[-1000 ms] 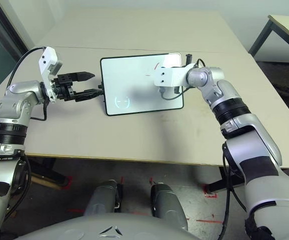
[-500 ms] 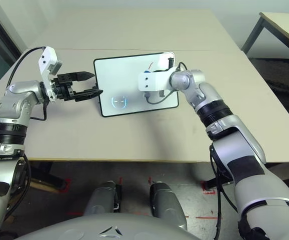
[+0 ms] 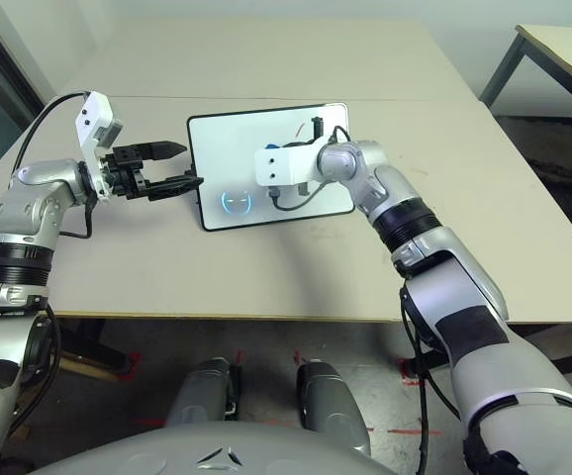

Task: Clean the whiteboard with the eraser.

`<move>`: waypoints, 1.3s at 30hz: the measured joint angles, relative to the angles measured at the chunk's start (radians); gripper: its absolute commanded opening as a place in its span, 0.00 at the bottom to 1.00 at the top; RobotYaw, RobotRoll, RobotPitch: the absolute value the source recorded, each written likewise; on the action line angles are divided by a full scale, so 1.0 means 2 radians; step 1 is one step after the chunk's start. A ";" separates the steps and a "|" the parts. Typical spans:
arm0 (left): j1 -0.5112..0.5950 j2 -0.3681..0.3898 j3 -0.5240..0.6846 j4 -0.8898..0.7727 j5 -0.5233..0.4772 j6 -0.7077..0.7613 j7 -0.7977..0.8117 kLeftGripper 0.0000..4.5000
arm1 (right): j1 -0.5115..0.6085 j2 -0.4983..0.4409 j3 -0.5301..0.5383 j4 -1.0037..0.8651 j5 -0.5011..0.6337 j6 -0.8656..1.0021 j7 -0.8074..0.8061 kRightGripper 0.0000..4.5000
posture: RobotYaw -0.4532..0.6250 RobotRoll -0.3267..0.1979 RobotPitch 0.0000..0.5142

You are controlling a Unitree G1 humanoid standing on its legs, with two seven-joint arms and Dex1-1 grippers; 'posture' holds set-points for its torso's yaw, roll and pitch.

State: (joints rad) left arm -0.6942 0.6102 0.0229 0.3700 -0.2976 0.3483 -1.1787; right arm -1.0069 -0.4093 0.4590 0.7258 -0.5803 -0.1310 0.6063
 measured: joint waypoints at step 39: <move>-0.003 0.001 0.000 0.003 0.000 -0.002 -0.001 1.00 | -0.046 -0.017 -0.008 0.087 0.000 -0.011 -0.038 0.08 | 0.62 0.62 0.08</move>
State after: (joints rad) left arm -0.7012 0.6116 0.0228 0.3756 -0.2975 0.3452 -1.1813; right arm -1.0989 -0.4432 0.4430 0.9000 -0.5799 -0.1526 0.5312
